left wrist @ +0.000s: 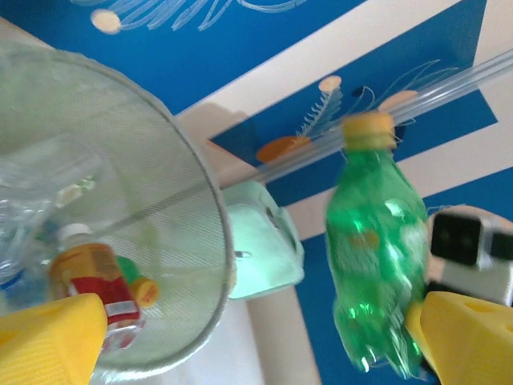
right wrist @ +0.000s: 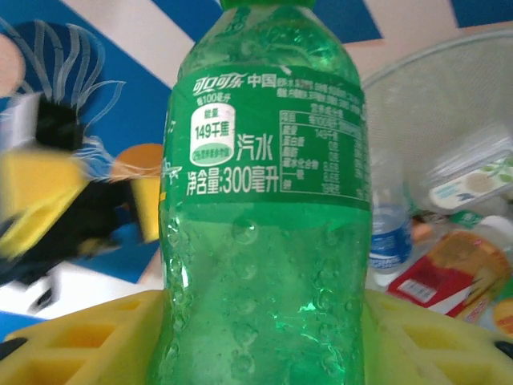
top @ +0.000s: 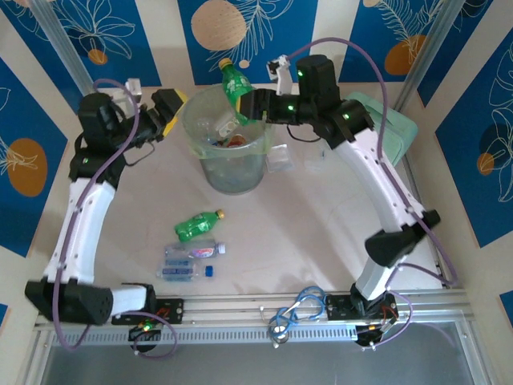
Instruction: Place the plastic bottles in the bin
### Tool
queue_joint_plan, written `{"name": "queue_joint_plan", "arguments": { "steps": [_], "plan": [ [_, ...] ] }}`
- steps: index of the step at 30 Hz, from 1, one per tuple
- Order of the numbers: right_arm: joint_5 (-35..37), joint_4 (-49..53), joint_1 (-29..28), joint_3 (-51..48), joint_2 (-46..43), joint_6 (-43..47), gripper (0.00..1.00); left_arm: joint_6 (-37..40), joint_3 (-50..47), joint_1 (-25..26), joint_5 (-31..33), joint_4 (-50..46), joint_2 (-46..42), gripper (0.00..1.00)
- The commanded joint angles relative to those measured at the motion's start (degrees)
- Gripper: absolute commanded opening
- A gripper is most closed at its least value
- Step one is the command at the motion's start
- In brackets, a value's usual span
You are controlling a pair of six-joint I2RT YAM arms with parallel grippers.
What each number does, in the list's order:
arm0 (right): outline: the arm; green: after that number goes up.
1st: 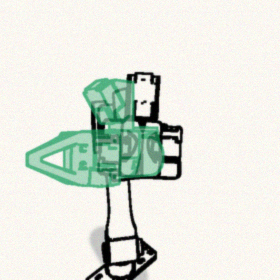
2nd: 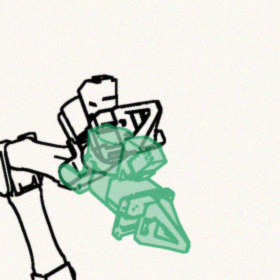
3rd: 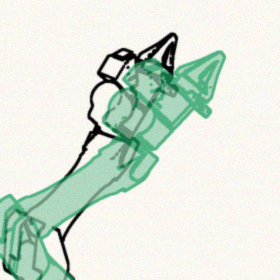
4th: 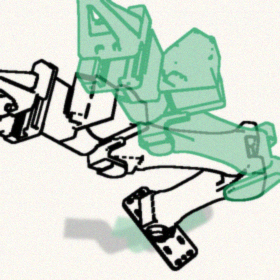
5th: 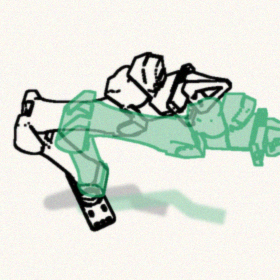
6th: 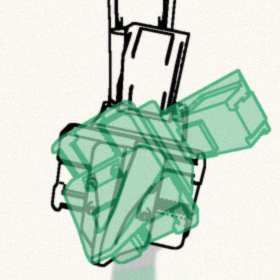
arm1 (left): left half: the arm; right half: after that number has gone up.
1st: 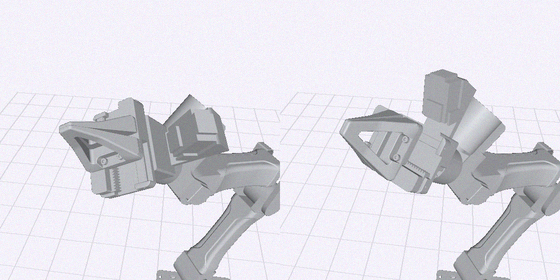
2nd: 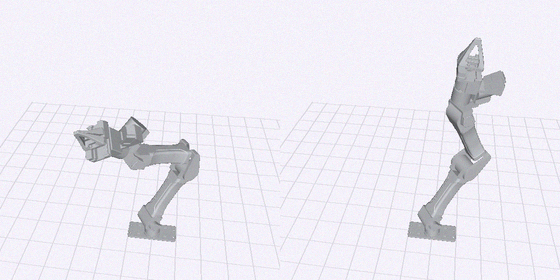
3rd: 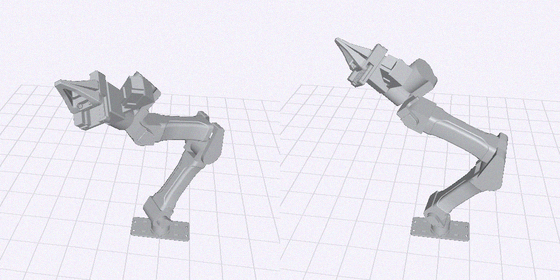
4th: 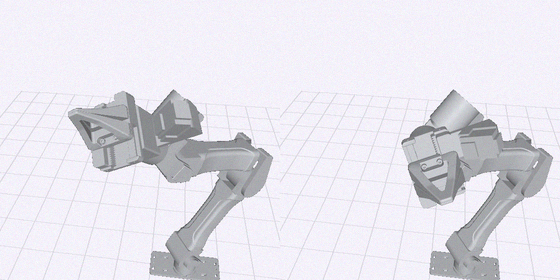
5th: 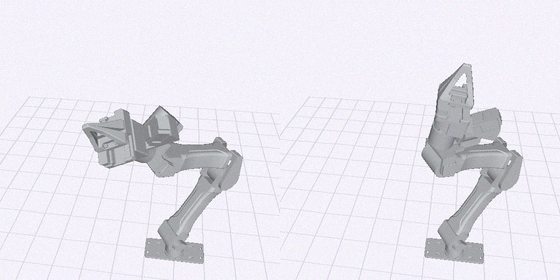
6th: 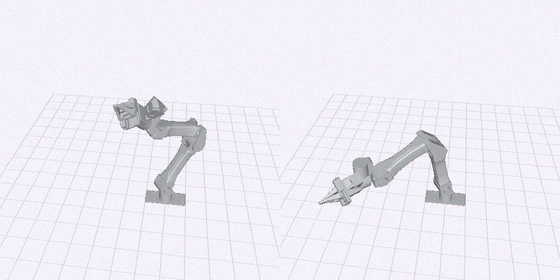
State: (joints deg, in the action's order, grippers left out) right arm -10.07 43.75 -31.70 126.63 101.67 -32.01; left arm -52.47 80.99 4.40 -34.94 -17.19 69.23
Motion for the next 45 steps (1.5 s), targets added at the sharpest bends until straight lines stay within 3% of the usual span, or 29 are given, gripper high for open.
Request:
{"name": "queue_joint_plan", "arguments": {
  "steps": [1,5,7,11,14,19,25,28,36,41,45],
  "plan": [
    [6.2,11.0,1.2,11.4,8.2,4.0,0.57,7.6,-6.4,0.2,8.9,-10.7,-6.4,1.00],
    [10.0,20.2,2.1,25.3,17.6,5.8,0.58,8.1,-12.1,0.1,14.1,-17.0,-11.1,0.96],
    [10.8,21.8,2.1,26.9,19.4,6.3,0.59,7.9,-14.3,0.1,16.2,-19.1,-13.2,0.93],
    [14.0,21.4,2.2,22.8,18.4,6.3,0.77,5.7,-18.7,0.1,18.5,-21.7,-16.8,0.93],
    [14.0,20.2,2.4,20.1,17.0,6.3,0.86,4.3,-21.4,0.0,21.3,-24.4,-19.2,0.94],
    [14.6,20.2,1.0,19.1,13.9,7.3,0.89,3.1,-23.4,0.0,26.2,-32.2,-21.7,0.93],
    [17.2,19.5,-4.5,14.1,6.0,10.5,0.88,0.6,-26.5,0.0,30.2,-39.5,-26.1,0.88],
    [18.9,17.5,-9.1,5.8,-0.2,12.1,0.87,-1.2,-28.5,0.0,31.8,-43.6,-28.3,0.87],
    [13.2,1.3,-20.2,-34.0,-21.6,9.7,0.87,-8.1,-38.9,0.0,29.3,-47.4,-33.3,0.78],
    [12.0,-0.7,-21.8,-47.8,-26.4,5.6,0.88,-11.4,-43.6,0.0,29.1,-48.5,-35.4,0.81],
    [10.4,-0.8,-23.9,-52.2,-25.8,6.9,0.93,-11.4,-44.8,0.1,29.2,-49.3,-34.2,0.84]
  ]
}}
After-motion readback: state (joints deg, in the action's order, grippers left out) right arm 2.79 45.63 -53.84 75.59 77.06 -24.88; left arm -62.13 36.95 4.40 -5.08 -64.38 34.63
